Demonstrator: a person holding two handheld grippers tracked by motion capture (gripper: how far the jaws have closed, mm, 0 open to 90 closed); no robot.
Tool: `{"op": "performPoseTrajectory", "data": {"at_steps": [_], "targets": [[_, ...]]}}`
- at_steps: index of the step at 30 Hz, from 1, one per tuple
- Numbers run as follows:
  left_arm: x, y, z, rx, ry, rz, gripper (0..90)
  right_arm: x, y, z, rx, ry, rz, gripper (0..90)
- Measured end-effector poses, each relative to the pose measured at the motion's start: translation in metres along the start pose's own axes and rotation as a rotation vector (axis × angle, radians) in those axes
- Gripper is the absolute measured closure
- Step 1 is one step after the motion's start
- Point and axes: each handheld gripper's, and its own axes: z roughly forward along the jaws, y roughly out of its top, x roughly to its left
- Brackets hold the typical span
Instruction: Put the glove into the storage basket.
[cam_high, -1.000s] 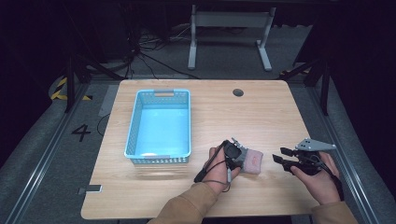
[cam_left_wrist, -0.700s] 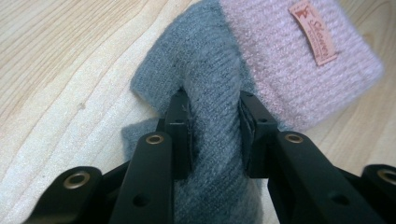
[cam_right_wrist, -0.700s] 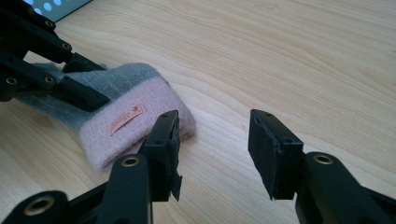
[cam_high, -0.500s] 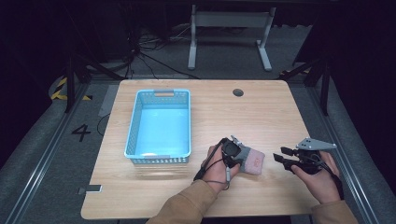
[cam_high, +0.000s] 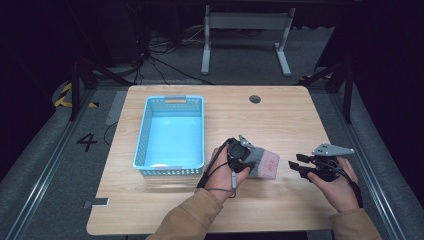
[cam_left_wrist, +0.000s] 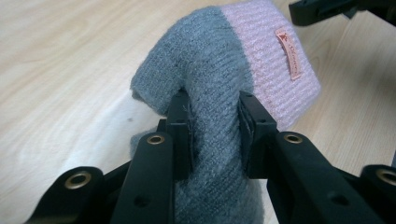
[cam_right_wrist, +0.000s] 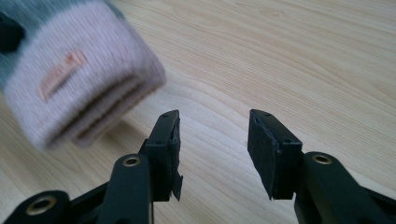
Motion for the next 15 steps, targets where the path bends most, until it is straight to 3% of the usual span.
{"op": "performPoseTrajectory", "data": {"at_steps": [15], "targets": [[0.026, -0.005, -0.052, -0.054, 0.067, -0.013, 69.8, 0.001, 0.011, 0.02, 0.017, 0.029, -0.018, 54.8]]}}
